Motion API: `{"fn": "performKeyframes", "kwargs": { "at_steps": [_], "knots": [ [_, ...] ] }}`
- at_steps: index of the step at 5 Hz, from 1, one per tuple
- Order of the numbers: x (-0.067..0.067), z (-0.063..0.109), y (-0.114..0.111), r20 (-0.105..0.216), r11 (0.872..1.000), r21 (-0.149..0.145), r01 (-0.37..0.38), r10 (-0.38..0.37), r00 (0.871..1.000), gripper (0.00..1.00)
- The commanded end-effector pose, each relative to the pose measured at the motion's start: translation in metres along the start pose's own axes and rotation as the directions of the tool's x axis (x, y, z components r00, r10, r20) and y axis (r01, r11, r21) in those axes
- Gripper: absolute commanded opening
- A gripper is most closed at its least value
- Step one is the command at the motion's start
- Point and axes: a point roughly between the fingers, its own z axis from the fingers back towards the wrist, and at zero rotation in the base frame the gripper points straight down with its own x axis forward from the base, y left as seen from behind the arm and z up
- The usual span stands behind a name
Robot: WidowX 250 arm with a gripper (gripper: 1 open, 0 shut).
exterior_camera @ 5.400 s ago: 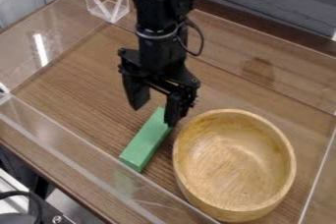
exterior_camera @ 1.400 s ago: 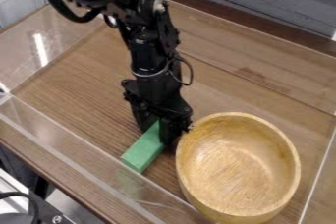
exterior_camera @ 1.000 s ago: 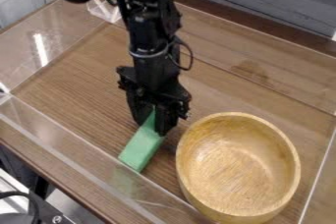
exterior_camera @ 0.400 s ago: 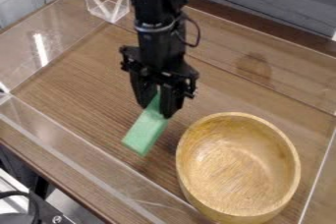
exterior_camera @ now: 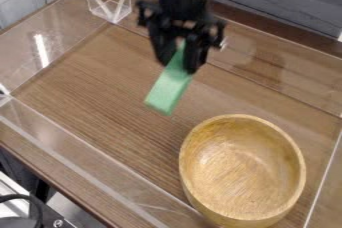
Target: Put the green block in the brown bowl
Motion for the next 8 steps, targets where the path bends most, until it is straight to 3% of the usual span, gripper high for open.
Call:
{"fn": "performKeyframes", "kwargs": {
  "at_steps": [1,2,8],
  "knots": [
    [0.029,0.029,-0.028,0.107,1.000,0.006,0.021,-0.022,0.994,0.00],
    [0.047,0.031,-0.032,0.144,0.999,0.008,0.031,-0.032,0.989,0.00],
    [0.079,0.007,-0.009,0.281,0.997,0.068,0.040,-0.057,0.958,0.00]
  ]
}}
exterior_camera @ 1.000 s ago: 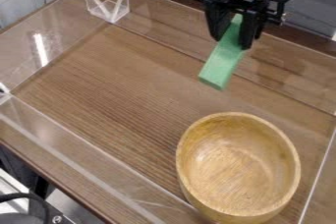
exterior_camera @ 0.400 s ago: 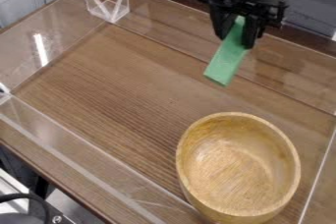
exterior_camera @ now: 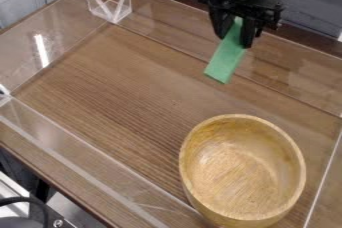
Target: Put the green block in the brown bowl
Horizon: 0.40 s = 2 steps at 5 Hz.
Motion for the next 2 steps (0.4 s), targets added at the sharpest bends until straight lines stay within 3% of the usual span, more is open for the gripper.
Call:
{"fn": "performKeyframes", "kwargs": {
  "at_steps": [1,2],
  "knots": [
    [-0.020,0.018,-0.025,0.036,1.000,-0.011,0.010,-0.009,0.999,0.00],
    [-0.046,0.026,-0.050,0.020,1.000,-0.026,0.016,-0.016,1.000,0.00]
  ]
}}
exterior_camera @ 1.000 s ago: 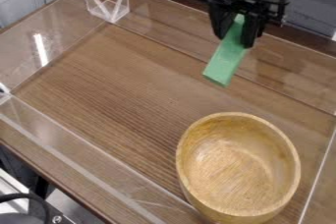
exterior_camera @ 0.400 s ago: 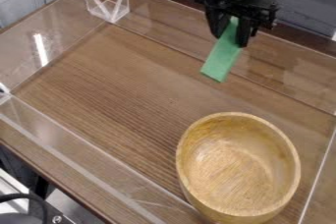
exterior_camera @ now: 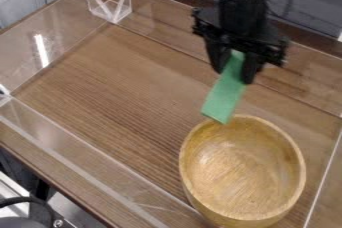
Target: Put the green block in the brown bowl
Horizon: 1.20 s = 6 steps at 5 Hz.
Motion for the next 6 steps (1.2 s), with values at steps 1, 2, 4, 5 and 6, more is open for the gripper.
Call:
{"fn": "performKeyframes", "kwargs": {
  "at_steps": [1,2,4,5,6],
  "knots": [
    [-0.023,0.015,-0.033,0.033,1.000,-0.020,0.021,-0.020,0.999,0.00],
    [-0.045,0.008,-0.080,0.023,0.998,-0.030,0.046,-0.046,0.999,0.00],
    [-0.055,0.002,-0.082,0.014,0.999,-0.028,0.016,-0.016,1.000,0.00],
    [-0.057,0.004,-0.077,0.013,1.000,-0.027,-0.012,0.012,1.000,0.00],
    [-0.059,0.005,-0.073,0.009,0.999,-0.027,-0.034,0.034,0.999,0.00]
  ]
}}
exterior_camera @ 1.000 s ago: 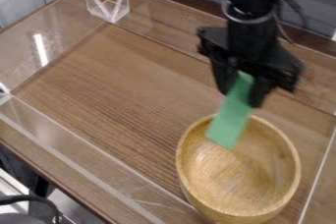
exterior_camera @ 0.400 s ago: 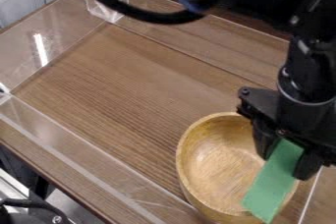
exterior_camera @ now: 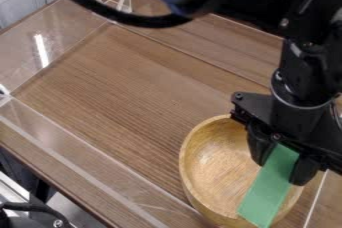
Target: Put the green block in the brown bowl
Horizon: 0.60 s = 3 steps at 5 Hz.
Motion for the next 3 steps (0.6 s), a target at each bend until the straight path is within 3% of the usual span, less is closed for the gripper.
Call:
{"fn": "performKeyframes", "kwargs": {
  "at_steps": [1,3],
  "knots": [
    [0.0043,0.0145,0.0021,0.042,0.999,-0.029,-0.022,0.023,0.999,0.00],
    [-0.0010,0.0142,0.0046,0.029,0.998,-0.034,-0.050,0.051,0.998,0.00]
  ]
}}
